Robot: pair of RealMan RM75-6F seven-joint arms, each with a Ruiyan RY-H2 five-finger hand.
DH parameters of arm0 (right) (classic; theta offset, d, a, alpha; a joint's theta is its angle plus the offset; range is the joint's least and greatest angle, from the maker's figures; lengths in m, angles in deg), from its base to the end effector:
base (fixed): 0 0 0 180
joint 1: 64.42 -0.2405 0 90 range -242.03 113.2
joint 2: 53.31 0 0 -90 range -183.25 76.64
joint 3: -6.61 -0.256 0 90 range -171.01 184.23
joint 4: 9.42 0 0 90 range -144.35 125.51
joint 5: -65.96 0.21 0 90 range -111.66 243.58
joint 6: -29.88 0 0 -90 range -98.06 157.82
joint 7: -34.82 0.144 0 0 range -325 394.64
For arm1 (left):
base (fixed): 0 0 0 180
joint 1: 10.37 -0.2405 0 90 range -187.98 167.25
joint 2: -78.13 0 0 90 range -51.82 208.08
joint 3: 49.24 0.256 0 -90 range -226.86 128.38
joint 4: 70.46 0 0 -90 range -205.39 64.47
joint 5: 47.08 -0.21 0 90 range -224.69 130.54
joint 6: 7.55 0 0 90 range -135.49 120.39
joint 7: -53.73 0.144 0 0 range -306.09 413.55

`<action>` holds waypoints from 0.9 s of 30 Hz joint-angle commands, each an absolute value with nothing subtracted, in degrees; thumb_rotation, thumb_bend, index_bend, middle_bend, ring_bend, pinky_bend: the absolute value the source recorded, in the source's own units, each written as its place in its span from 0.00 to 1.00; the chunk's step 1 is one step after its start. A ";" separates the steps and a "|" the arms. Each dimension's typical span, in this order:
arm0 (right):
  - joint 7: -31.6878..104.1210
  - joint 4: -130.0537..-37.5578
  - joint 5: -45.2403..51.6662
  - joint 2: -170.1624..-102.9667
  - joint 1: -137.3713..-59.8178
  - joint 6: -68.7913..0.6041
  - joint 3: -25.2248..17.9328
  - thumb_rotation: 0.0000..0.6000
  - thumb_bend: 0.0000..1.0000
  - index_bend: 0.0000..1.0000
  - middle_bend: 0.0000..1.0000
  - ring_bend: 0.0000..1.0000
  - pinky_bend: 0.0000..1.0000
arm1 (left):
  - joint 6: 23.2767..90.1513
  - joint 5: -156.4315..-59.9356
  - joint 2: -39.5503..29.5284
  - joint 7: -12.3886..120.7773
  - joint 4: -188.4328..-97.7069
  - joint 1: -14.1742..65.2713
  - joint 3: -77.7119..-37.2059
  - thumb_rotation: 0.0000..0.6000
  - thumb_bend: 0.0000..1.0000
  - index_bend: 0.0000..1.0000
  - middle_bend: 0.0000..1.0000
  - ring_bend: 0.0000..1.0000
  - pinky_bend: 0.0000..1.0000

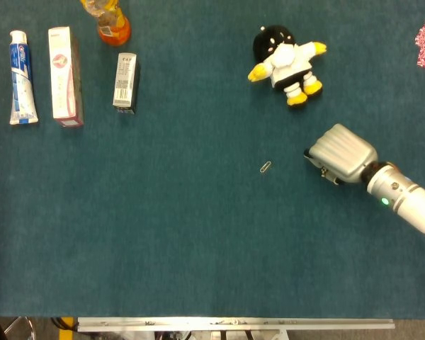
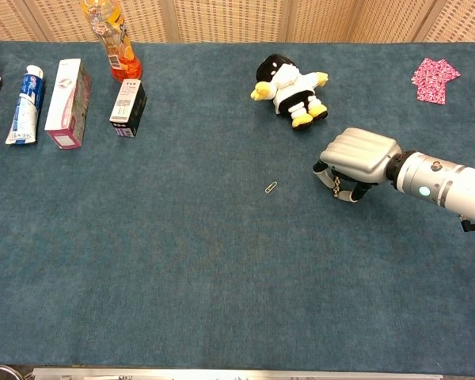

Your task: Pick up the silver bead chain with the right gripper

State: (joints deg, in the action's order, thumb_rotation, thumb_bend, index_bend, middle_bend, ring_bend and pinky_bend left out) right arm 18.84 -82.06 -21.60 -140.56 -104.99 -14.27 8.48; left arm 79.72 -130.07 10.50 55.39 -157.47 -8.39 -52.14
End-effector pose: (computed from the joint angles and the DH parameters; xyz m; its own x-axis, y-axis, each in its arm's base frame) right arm -0.2204 -0.3078 -0.0431 0.8169 -0.2471 0.5212 -0.5295 -0.6795 0.5078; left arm -0.3371 0.1652 0.1564 0.4486 -0.0152 0.8936 0.8904 0.0938 -0.4454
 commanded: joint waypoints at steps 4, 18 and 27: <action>19.33 -81.95 -21.53 -140.54 -105.00 -14.67 8.67 1.00 0.35 0.62 0.91 0.99 1.00 | 79.87 -130.04 10.41 55.16 -157.22 -8.52 -52.21 1.00 0.20 0.04 0.04 0.06 0.06; 23.14 -83.86 -22.15 -139.01 -104.65 -17.73 8.42 1.00 0.37 0.69 0.91 0.99 1.00 | 79.95 -130.26 10.61 55.70 -157.71 -8.54 -52.26 1.00 0.20 0.04 0.04 0.06 0.06; 32.56 -91.15 -22.20 -135.18 -104.96 -20.58 6.19 1.00 0.38 0.69 0.92 1.00 1.00 | 80.15 -130.62 10.99 56.60 -158.86 -8.64 -52.10 1.00 0.20 0.04 0.04 0.06 0.06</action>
State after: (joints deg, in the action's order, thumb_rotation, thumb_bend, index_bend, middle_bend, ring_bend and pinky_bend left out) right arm 30.52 -89.43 -22.32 -136.18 -104.75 -20.01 6.95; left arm 80.12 -130.58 10.97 56.56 -158.83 -8.62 -52.11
